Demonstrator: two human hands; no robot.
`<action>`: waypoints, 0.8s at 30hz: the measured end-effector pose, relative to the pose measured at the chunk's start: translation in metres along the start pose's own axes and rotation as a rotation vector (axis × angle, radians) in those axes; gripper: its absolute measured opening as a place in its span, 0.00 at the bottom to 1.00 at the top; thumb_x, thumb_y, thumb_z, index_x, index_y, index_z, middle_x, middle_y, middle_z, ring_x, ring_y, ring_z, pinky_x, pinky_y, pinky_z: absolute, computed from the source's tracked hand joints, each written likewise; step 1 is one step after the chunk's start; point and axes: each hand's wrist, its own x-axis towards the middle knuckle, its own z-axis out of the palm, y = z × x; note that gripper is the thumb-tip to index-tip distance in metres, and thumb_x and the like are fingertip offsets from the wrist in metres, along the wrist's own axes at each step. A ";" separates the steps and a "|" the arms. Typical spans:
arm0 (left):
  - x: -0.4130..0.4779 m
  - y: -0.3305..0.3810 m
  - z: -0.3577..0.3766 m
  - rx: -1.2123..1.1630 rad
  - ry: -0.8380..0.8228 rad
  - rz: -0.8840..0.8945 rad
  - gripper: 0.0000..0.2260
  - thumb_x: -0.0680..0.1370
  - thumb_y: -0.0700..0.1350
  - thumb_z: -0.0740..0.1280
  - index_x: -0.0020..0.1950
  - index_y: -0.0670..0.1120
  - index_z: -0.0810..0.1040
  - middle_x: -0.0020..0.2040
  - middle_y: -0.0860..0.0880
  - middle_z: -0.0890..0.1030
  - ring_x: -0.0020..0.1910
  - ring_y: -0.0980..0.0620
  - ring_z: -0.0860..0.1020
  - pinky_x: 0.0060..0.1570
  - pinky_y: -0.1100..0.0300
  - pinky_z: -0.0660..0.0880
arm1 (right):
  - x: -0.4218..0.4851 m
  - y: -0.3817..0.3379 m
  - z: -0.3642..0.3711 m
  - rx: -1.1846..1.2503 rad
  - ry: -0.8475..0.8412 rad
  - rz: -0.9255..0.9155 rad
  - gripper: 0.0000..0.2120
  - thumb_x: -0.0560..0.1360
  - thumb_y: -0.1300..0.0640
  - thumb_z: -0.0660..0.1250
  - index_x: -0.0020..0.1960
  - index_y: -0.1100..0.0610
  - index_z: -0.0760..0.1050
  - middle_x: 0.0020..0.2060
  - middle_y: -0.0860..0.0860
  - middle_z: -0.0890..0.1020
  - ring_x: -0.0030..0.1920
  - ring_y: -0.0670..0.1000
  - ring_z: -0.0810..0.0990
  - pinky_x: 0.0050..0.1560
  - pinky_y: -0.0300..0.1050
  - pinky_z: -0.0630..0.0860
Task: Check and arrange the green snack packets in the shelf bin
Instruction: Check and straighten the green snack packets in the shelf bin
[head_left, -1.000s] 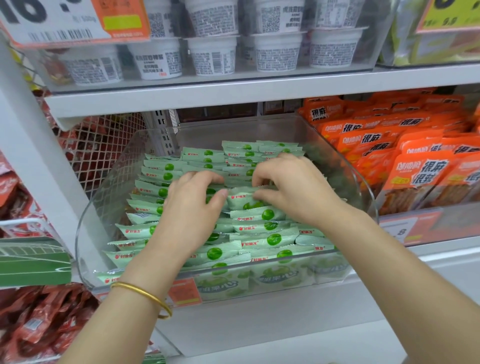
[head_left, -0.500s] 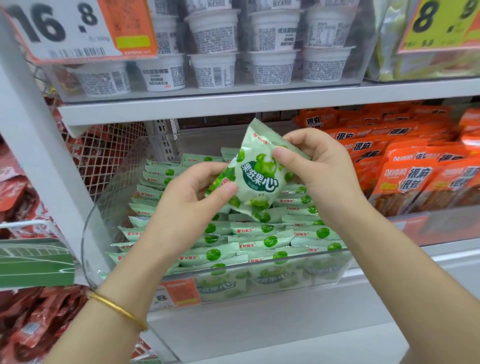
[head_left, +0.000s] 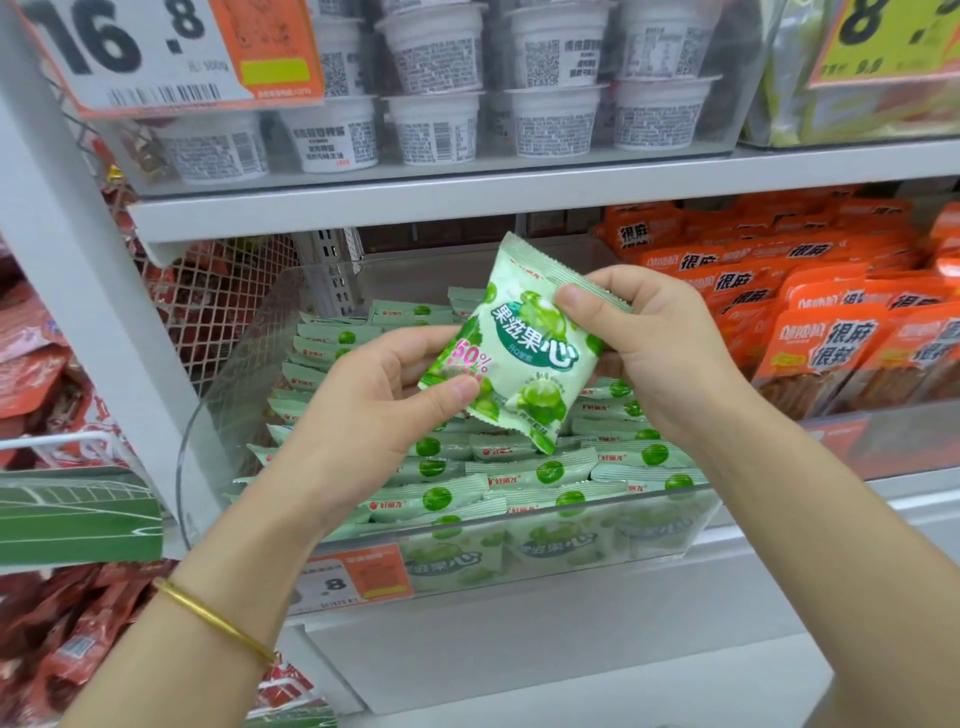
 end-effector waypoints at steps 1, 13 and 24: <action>0.000 0.000 -0.001 0.000 0.004 -0.001 0.15 0.73 0.36 0.67 0.60 0.45 0.77 0.53 0.53 0.84 0.52 0.56 0.81 0.49 0.69 0.75 | 0.000 0.000 0.001 0.013 0.008 0.001 0.06 0.74 0.61 0.67 0.39 0.58 0.76 0.31 0.51 0.82 0.29 0.51 0.80 0.27 0.44 0.76; -0.004 -0.006 0.015 0.889 0.288 0.426 0.22 0.70 0.61 0.66 0.58 0.51 0.76 0.57 0.53 0.73 0.59 0.51 0.69 0.60 0.64 0.59 | -0.005 0.002 0.005 0.117 0.048 0.085 0.06 0.75 0.60 0.67 0.41 0.60 0.75 0.31 0.53 0.82 0.28 0.49 0.81 0.26 0.38 0.75; -0.005 0.006 0.021 0.426 0.199 0.278 0.09 0.78 0.43 0.64 0.56 0.52 0.77 0.49 0.57 0.81 0.49 0.58 0.78 0.48 0.65 0.73 | -0.008 0.000 0.002 0.033 0.017 0.084 0.17 0.79 0.46 0.57 0.46 0.55 0.80 0.44 0.51 0.80 0.43 0.52 0.80 0.40 0.48 0.80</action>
